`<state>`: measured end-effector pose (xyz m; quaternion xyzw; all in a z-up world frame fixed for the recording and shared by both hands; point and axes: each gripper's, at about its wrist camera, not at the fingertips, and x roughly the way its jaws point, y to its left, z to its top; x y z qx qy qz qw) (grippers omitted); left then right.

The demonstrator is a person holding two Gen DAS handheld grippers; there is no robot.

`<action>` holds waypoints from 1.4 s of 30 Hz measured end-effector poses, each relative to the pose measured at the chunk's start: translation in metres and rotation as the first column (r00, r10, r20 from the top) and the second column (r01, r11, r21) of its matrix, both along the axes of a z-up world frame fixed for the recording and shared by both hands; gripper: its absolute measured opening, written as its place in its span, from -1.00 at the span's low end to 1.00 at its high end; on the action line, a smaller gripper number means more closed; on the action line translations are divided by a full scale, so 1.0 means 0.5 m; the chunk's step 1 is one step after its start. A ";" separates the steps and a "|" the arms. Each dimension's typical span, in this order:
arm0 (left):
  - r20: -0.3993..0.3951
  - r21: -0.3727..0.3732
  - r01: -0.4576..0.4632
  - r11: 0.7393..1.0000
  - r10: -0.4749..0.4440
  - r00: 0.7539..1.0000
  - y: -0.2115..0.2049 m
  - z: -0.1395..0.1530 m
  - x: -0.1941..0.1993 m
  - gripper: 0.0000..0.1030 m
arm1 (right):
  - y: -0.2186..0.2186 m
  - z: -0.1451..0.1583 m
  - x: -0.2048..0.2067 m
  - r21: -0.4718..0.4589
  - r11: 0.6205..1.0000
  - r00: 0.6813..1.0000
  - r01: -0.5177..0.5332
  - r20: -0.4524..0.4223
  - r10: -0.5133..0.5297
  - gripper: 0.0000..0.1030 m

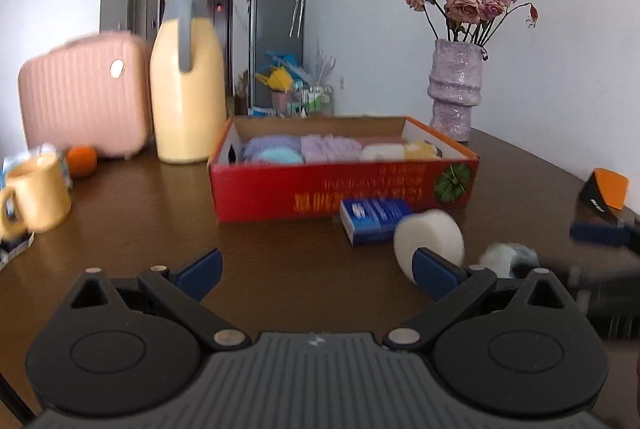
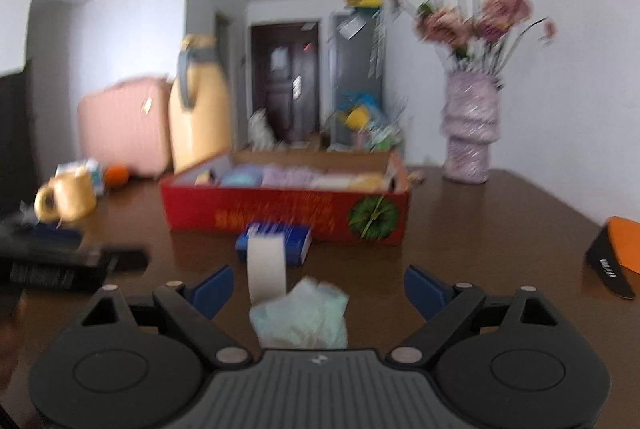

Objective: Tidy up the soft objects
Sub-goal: 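Grasp the white foam roll with the left tool while the right tool grasps the green mesh puff, then lower the foam roll and mesh puff into the red box and open both tools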

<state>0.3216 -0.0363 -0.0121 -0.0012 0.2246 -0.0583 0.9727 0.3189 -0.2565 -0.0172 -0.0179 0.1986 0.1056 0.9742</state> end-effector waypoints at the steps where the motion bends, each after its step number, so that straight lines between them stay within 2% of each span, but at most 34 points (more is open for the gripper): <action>1: 0.009 0.012 0.006 1.000 -0.006 1.000 -0.006 0.002 0.012 1.00 | 0.003 -0.008 0.007 -0.015 1.000 1.000 -0.015 -0.019 0.014 0.77; 2: 0.022 0.025 -0.001 1.000 0.000 1.000 -0.011 0.006 0.026 1.00 | 0.008 -0.017 0.014 -0.031 0.999 0.999 -0.032 -0.039 0.031 0.76; 3: 0.030 0.029 -0.008 1.000 0.007 1.000 -0.013 0.010 0.040 1.00 | 0.012 -0.026 0.021 -0.043 0.998 0.997 -0.054 -0.056 0.051 0.61; 4: 0.029 0.021 -0.007 1.000 0.006 1.000 -0.015 0.015 0.053 1.00 | 0.015 -0.037 0.032 -0.052 0.996 0.995 -0.068 -0.078 0.063 0.34; 5: 0.020 0.007 0.005 1.000 -0.005 1.000 -0.018 0.018 0.065 1.00 | 0.018 -0.044 0.043 -0.058 0.996 0.992 -0.070 -0.105 0.064 0.14; 6: 0.007 -0.005 0.022 1.000 -0.022 1.000 -0.022 0.019 0.076 1.00 | 0.015 -0.051 0.054 -0.054 0.996 0.989 -0.070 -0.136 0.062 -0.20; 8: -0.023 -0.016 0.056 0.998 -0.057 0.998 -0.041 0.017 0.097 1.00 | -0.004 -0.049 0.064 -0.018 0.998 0.989 -0.052 -0.137 0.049 -0.20; 10: -0.061 -0.021 0.082 0.996 -0.083 0.995 -0.068 0.011 0.116 1.00 | -0.028 -0.043 0.067 -0.029 1.000 0.992 -0.012 -0.124 0.009 -0.21; 12: -0.086 -0.053 0.119 0.991 -0.124 0.989 -0.097 0.005 0.130 1.00 | -0.056 -0.036 0.068 -0.027 0.999 0.993 0.030 -0.112 -0.033 -0.21; 13: -0.093 -0.076 0.142 0.987 -0.149 0.984 -0.110 0.002 0.136 0.92 | -0.071 -0.033 0.068 -0.016 0.999 0.993 0.047 -0.108 -0.048 -0.21; 15: -0.099 -0.086 0.168 0.982 -0.176 0.979 -0.140 -0.007 0.146 0.51 | -0.097 -0.028 0.069 0.008 0.997 0.992 0.073 -0.099 -0.072 -0.21; 17: -0.124 -0.056 0.159 0.986 -0.165 0.979 -0.167 -0.019 0.157 -0.08 | -0.109 -0.026 0.068 0.014 0.996 0.992 0.084 -0.096 -0.082 -0.21; 18: -0.148 -0.042 0.149 0.988 -0.154 0.977 -0.176 -0.026 0.162 -0.26 | -0.112 -0.027 0.066 0.018 0.997 0.992 0.080 -0.096 -0.078 -0.21; 20: -0.196 -0.040 0.139 0.990 -0.144 0.970 -0.184 -0.038 0.173 -0.35 | -0.110 -0.027 0.064 0.026 0.998 0.993 0.064 -0.099 -0.062 -0.21; 30: -0.109 -0.023 0.152 0.988 -0.153 0.982 -0.169 0.007 0.091 -0.39 | -0.087 -0.006 0.028 0.048 0.999 0.998 0.012 -0.070 -0.009 -0.21; 33: -0.096 -0.035 0.123 0.992 -0.126 0.987 -0.140 0.033 0.054 -0.39 | -0.077 0.009 0.003 0.057 0.998 0.999 -0.011 -0.050 0.014 -0.21; 39: 0.009 -0.064 0.069 0.996 -0.069 0.998 -0.070 0.094 -0.023 -0.39 | -0.027 0.046 -0.027 0.062 0.994 0.996 -0.091 -0.001 0.091 -0.21; 42: 0.033 -0.070 0.053 0.996 -0.051 0.998 -0.047 0.107 -0.044 -0.38 | 0.000 0.062 -0.037 0.058 0.990 0.991 -0.130 0.027 0.128 -0.21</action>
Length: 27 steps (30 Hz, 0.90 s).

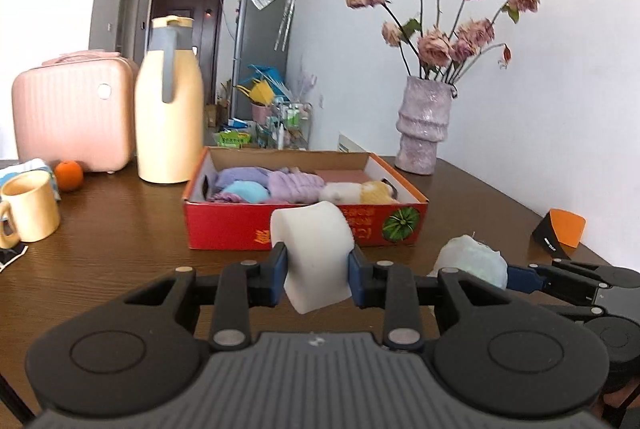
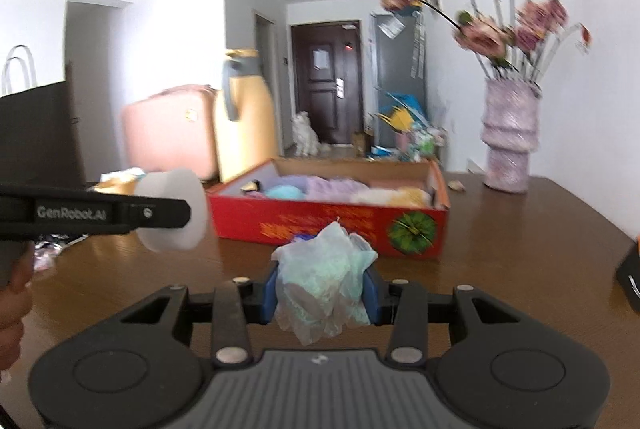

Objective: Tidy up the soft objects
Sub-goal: 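Lower the foam roll and mesh puff into the red box and open both tools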

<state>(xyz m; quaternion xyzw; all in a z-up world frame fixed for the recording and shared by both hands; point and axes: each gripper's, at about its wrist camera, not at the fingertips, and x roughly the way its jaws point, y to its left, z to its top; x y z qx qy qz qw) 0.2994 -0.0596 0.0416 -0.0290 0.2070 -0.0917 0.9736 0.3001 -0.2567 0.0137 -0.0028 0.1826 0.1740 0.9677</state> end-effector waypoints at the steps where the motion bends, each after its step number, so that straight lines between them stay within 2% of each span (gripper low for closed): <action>1: 0.005 -0.002 -0.005 1.000 0.005 1.000 0.007 0.002 -0.005 -0.38 | 0.008 0.003 -0.003 -0.003 1.000 1.000 -0.008 0.007 0.008 -0.21; 5: 0.009 -0.005 -0.016 1.000 0.016 1.000 0.026 0.008 -0.005 -0.38 | 0.024 0.013 0.001 -0.004 1.000 1.000 -0.015 0.014 0.016 -0.21; 8: 0.018 -0.008 0.010 1.000 -0.010 1.000 0.030 0.017 0.023 -0.38 | 0.025 0.048 0.032 0.009 0.999 0.999 -0.041 0.030 0.041 -0.21; 12: 0.004 -0.048 0.070 0.996 -0.070 0.998 0.035 0.065 0.145 -0.37 | 0.026 0.114 0.130 -0.015 0.998 0.995 -0.063 0.080 0.064 -0.21; 15: -0.046 -0.077 0.081 0.994 -0.084 0.995 0.027 0.091 0.279 -0.37 | 0.022 0.132 0.262 -0.004 0.999 0.999 -0.046 0.021 0.046 -0.21; 18: -0.115 -0.073 0.071 0.995 -0.079 0.990 0.007 0.081 0.400 -0.36 | 0.023 0.114 0.375 -0.005 1.000 0.998 -0.030 -0.062 0.029 -0.20; 21: -0.198 -0.085 0.063 0.994 -0.079 0.977 -0.009 0.045 0.496 -0.32 | 0.031 0.073 0.468 -0.030 0.999 0.991 -0.016 -0.135 0.012 -0.20; 24: -0.241 -0.084 0.036 0.996 -0.055 0.969 -0.018 0.006 0.552 -0.24 | 0.041 0.030 0.520 -0.048 0.999 0.983 -0.014 -0.182 0.005 -0.20; 27: -0.258 -0.064 0.057 0.996 -0.072 0.963 -0.022 -0.026 0.578 -0.01 | 0.048 -0.006 0.544 -0.056 0.998 0.981 -0.008 -0.191 -0.003 -0.02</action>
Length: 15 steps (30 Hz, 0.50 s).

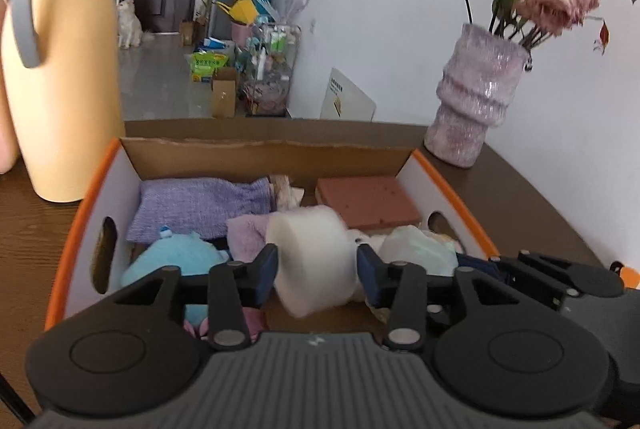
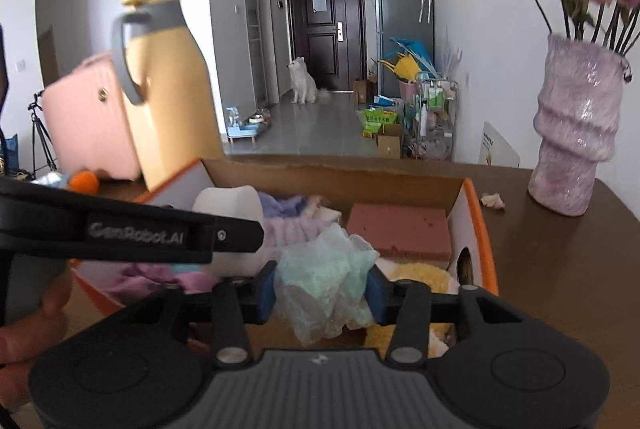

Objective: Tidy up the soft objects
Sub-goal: 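Lower the foam roll and mesh puff into the red box and open both tools, then withdraw both tools and reach toward the blue milk carton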

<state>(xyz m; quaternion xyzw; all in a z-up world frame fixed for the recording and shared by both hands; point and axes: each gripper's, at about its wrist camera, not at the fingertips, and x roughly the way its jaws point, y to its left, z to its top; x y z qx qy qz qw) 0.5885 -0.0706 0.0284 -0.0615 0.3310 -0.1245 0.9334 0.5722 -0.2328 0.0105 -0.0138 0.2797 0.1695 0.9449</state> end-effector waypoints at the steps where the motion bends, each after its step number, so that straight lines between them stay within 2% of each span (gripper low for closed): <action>1: -0.006 0.005 0.010 1.000 -0.009 1.000 0.000 -0.009 0.007 0.15 | 0.001 -0.011 0.005 -0.006 1.000 1.000 -0.003 -0.004 0.003 0.12; 2: -0.009 0.006 0.013 1.000 -0.013 1.000 0.003 -0.016 0.010 0.27 | 0.001 -0.017 0.009 -0.011 1.000 1.000 -0.011 -0.007 0.011 0.17; 4: -0.002 0.010 0.013 1.000 -0.013 1.000 0.012 -0.023 0.013 0.28 | -0.003 -0.018 0.006 -0.004 1.000 1.000 -0.014 0.014 0.014 0.47; 5: 0.009 0.009 0.007 1.000 -0.008 1.000 0.018 -0.023 0.011 0.28 | -0.003 -0.016 0.001 0.002 1.000 1.000 -0.010 0.025 0.010 0.53; 11: 0.042 0.012 -0.013 1.000 0.013 0.999 0.044 -0.011 -0.016 0.31 | -0.020 0.029 -0.017 0.008 1.000 0.997 0.006 0.076 -0.006 0.56; 15: 0.080 0.021 -0.034 0.999 0.033 0.996 0.059 0.021 -0.053 0.37 | -0.031 0.067 -0.052 -0.006 1.000 0.994 0.017 0.111 -0.016 0.56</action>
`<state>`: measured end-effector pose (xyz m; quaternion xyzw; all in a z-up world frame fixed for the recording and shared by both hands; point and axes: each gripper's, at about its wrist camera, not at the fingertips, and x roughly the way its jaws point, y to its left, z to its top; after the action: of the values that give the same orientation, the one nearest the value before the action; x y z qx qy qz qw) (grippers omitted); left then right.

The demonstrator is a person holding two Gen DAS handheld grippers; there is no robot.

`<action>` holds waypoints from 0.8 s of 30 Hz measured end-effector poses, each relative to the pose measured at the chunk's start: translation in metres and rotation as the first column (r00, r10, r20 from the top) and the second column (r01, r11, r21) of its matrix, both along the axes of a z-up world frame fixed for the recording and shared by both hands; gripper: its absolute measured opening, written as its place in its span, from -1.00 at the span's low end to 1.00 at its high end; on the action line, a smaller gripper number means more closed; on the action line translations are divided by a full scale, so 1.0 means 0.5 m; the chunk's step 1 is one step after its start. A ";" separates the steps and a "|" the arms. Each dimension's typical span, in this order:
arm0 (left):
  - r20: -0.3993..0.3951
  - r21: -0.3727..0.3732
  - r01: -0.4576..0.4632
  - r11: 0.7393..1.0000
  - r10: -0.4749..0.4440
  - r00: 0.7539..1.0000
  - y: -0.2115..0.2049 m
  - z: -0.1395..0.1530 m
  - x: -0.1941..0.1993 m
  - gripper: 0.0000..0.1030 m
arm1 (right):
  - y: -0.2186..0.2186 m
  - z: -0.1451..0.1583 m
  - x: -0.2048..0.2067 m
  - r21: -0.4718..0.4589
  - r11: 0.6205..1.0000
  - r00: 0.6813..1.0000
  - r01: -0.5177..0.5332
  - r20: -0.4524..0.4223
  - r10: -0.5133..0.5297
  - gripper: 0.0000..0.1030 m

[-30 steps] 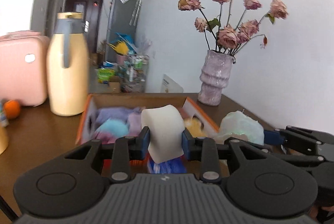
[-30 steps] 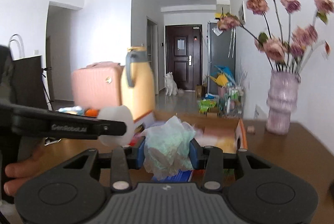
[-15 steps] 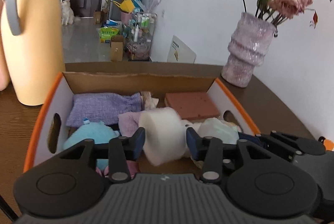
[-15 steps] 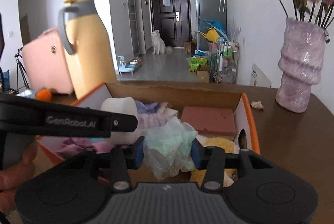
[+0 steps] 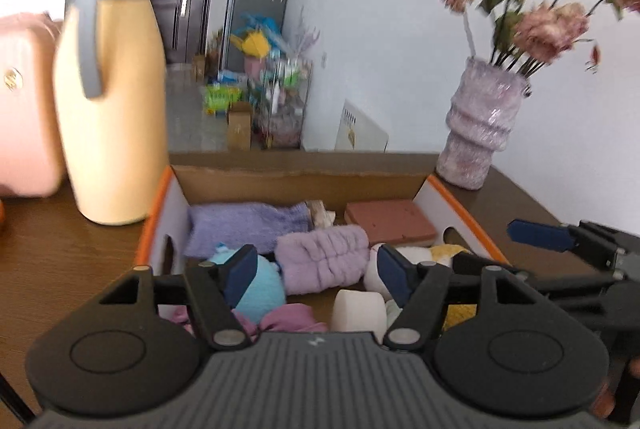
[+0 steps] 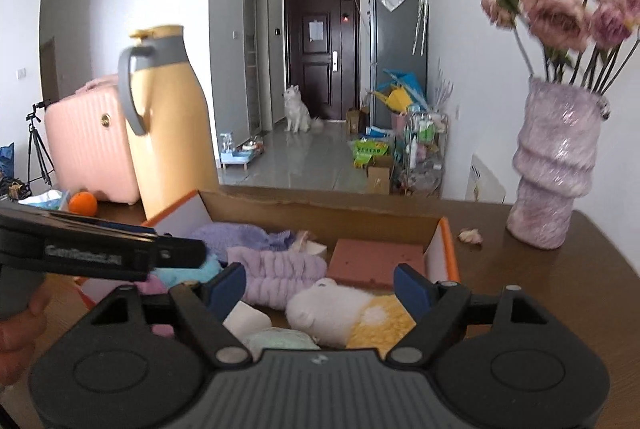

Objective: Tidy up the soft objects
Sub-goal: 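Withdraw both tools and reach toward the blue milk carton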

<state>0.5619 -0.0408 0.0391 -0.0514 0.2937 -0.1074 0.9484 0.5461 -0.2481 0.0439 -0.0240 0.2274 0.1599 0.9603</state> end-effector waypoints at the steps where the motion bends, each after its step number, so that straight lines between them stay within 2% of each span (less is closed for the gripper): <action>1: 0.026 0.005 0.001 1.000 -0.001 1.000 0.007 0.010 -0.023 0.38 | -0.005 0.012 -0.019 -0.001 1.000 1.000 0.004 0.013 -0.004 0.56; 7: 0.164 0.058 -0.054 0.997 0.044 0.985 0.046 0.048 -0.184 0.41 | -0.039 0.070 -0.151 0.017 1.000 0.996 0.011 0.085 -0.012 0.60; 11: 0.278 0.108 -0.107 0.988 0.074 0.958 0.061 0.072 -0.324 0.58 | -0.049 0.090 -0.271 0.042 0.999 0.988 0.008 0.155 -0.014 0.66; 14: 0.334 0.105 -0.133 0.986 0.090 0.938 0.079 0.075 -0.428 0.60 | -0.048 0.083 -0.358 0.068 0.998 0.985 0.004 0.175 -0.016 0.67; 19: 0.339 0.079 -0.186 0.979 0.149 0.929 0.101 0.046 -0.582 0.62 | -0.045 0.042 -0.494 0.099 0.995 0.984 0.026 0.174 -0.043 0.68; 24: 0.284 0.068 -0.197 0.978 0.171 0.944 0.115 0.013 -0.674 0.62 | -0.040 -0.014 -0.586 0.154 0.988 0.993 0.028 0.112 -0.045 0.69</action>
<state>0.2249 0.0165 0.0457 -0.0179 0.1571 -0.0104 0.9874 0.2533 -0.2680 0.0370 0.0443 0.1593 0.1574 0.9736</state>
